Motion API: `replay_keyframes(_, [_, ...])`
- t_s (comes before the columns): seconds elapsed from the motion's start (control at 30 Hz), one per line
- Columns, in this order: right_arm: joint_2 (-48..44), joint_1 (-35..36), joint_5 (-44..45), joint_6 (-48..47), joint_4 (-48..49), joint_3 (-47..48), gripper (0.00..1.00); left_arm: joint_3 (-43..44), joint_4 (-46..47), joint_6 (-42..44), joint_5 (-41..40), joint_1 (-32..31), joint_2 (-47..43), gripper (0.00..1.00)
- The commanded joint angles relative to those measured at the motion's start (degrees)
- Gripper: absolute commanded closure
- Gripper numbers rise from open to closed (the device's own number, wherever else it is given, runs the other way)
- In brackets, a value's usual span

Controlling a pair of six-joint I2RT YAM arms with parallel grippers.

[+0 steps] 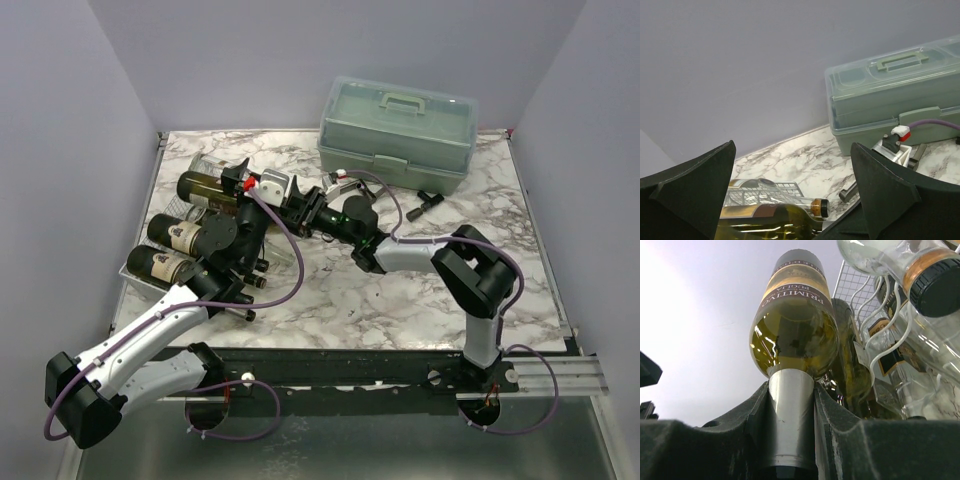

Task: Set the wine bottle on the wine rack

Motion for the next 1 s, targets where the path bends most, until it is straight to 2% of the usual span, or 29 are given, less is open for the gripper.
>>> replay_keyframes(0.0, [2.6,1.7,3.5,0.9,8.9,5.3,0.99,-1.0,1.6,0.9,-0.5,0.3,-0.7,0.01])
replay_keyframes(0.97, [13.6,4.6,8.7,3.6,12.3,9.4,0.99,-1.5,1.7,1.0,0.0,0.4,-0.7,0.01])
